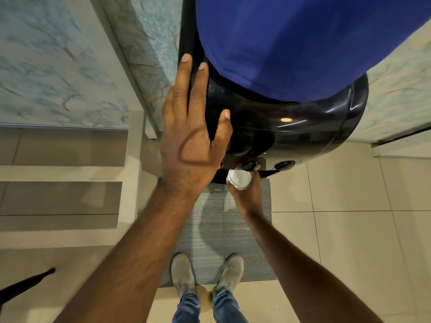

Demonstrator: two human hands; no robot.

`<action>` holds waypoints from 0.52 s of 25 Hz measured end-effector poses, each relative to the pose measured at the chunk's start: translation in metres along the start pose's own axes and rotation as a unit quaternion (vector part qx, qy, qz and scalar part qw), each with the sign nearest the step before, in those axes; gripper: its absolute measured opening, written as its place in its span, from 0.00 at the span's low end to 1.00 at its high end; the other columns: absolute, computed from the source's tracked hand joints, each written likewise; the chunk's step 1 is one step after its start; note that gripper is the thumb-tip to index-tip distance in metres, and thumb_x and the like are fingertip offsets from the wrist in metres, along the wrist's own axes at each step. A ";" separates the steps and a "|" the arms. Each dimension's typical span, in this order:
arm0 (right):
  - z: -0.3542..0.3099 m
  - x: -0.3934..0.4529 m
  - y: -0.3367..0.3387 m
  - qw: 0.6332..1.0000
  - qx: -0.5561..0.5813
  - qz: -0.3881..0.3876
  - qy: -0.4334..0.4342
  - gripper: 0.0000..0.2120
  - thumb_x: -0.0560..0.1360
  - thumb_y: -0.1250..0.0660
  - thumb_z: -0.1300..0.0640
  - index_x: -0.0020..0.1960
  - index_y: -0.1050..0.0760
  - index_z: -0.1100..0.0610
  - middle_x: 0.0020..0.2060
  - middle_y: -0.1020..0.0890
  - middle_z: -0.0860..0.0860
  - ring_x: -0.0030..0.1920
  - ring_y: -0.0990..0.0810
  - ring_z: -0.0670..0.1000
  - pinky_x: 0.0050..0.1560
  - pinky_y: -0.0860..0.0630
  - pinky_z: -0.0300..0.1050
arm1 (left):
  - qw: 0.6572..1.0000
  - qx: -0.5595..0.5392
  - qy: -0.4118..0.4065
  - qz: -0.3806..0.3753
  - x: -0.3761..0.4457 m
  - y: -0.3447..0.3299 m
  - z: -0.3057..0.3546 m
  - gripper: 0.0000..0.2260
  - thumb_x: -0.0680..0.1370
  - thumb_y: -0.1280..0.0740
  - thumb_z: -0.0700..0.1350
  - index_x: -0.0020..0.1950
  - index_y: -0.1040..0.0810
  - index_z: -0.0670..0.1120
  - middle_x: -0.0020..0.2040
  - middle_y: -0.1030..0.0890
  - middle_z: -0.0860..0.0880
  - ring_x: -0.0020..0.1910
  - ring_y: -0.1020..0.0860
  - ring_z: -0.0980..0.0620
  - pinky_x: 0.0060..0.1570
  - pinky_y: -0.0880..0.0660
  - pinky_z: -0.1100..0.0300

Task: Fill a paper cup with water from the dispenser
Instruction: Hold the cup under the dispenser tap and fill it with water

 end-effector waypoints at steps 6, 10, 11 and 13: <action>-0.025 -0.036 0.028 0.999 0.032 -0.010 0.015 0.30 0.66 0.20 0.53 0.65 0.27 0.46 0.56 0.19 0.45 0.52 0.18 0.45 0.44 0.22 0.33 | 0.999 0.017 0.015 -0.029 0.001 0.007 0.006 0.31 0.83 0.40 0.54 0.84 0.42 0.47 0.86 0.46 0.48 0.82 0.39 0.45 0.71 0.36 0.57; -0.071 -0.074 0.058 0.999 0.040 -0.019 0.022 0.31 0.66 0.19 0.55 0.64 0.29 0.43 0.54 0.21 0.38 0.52 0.21 0.39 0.42 0.24 0.29 | 0.993 0.039 0.054 -0.099 0.003 0.026 0.019 0.31 0.83 0.40 0.55 0.85 0.44 0.49 0.86 0.48 0.50 0.82 0.41 0.43 0.73 0.29 0.43; -0.082 -0.083 0.066 0.999 0.038 -0.024 0.024 0.32 0.66 0.19 0.55 0.64 0.29 0.42 0.54 0.23 0.36 0.53 0.22 0.38 0.43 0.24 0.28 | 0.990 0.051 0.065 -0.116 0.002 0.030 0.022 0.31 0.83 0.40 0.55 0.84 0.44 0.48 0.86 0.48 0.49 0.82 0.43 0.42 0.75 0.30 0.41; -0.112 -0.098 0.084 0.998 0.044 -0.026 0.040 0.32 0.66 0.18 0.58 0.63 0.30 0.39 0.54 0.25 0.31 0.54 0.23 0.37 0.46 0.23 0.29 | 0.985 0.062 0.084 -0.136 -0.002 0.046 0.035 0.31 0.84 0.39 0.54 0.84 0.43 0.47 0.85 0.46 0.48 0.83 0.45 0.43 0.77 0.33 0.40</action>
Point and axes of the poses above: each hand's wrist, its own x-axis towards the middle knuckle, its own y-axis out of the back of the hand, z = x × y, the point moved 4 cm from there along x, towards the middle knuckle
